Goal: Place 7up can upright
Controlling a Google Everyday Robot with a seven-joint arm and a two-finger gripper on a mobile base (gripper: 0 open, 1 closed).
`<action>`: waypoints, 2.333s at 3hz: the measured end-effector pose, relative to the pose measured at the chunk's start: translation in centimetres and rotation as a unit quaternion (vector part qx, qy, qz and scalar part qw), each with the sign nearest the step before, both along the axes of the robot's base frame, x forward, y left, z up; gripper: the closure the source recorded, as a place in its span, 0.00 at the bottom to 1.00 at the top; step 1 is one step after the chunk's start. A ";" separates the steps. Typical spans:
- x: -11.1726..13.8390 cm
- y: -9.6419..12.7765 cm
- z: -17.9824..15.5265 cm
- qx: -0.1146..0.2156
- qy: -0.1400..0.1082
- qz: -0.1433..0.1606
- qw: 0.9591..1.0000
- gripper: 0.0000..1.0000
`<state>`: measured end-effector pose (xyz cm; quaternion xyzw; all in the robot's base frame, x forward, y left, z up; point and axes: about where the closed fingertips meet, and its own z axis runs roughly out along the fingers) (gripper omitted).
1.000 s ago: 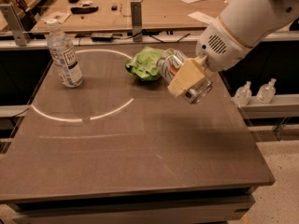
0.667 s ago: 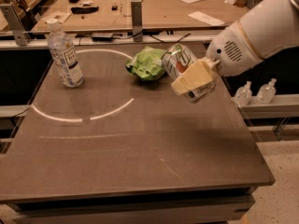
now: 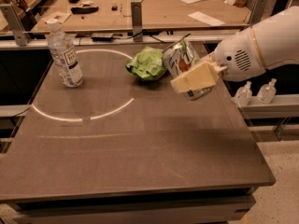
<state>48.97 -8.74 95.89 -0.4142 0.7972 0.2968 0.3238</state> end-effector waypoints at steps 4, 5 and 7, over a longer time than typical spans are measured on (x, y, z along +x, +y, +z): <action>-1.2 1.4 -1.5 0.203 -0.102 0.018 0.974 1.00; -1.9 2.0 -1.6 0.197 -0.171 0.067 0.963 1.00; -2.0 2.3 -1.5 0.184 -0.209 0.089 0.956 1.00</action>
Offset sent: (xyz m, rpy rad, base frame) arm -0.0216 0.0004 -0.0173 0.3411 -0.2483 0.0232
